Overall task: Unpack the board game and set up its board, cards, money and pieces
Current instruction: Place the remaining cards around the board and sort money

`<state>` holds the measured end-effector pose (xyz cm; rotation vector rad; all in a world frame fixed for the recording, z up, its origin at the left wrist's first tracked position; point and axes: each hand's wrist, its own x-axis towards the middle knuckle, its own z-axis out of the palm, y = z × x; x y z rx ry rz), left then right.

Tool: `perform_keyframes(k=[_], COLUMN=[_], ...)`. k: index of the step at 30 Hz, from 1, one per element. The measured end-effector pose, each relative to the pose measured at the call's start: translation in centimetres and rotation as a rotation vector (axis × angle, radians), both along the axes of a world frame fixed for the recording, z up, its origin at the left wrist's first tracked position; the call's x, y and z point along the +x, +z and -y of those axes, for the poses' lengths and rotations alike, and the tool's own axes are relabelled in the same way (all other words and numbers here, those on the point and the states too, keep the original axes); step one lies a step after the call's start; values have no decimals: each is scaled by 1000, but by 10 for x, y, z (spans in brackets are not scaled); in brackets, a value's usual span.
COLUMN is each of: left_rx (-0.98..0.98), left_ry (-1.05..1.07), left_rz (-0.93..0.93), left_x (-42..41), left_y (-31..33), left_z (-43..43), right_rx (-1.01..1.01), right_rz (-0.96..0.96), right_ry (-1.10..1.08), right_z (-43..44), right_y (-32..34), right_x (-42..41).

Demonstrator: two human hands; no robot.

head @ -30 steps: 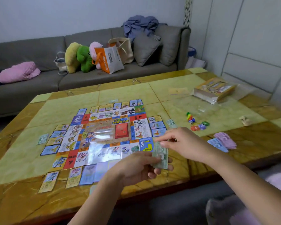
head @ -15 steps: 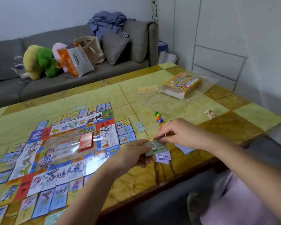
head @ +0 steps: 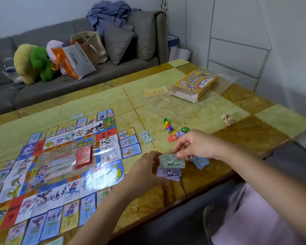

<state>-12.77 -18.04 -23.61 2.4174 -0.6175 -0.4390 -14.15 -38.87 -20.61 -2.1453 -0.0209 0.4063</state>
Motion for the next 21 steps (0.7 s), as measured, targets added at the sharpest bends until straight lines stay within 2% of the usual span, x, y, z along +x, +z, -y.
perform_keyframes(k=[6,12,15,18,21], left_rx=[42,38,18,-5,-6], left_ry=[-37,5,31,77,93], left_rz=[117,84,57,18,45], left_x=[1,1,1,1,-2], left_y=[-7,-9,-8,-8,-11], left_z=[1,4,5,5,3], right_rx=[-4,26,51,-26,-167], right_rz=[-23,-17,54,128,195], right_ry=[-5,-32,-135,-172,-111], right_z=[-4,0,1,0,-7], right_y=[-5,-11,-14,-16,-18], right_x=[4,6,12,19,22])
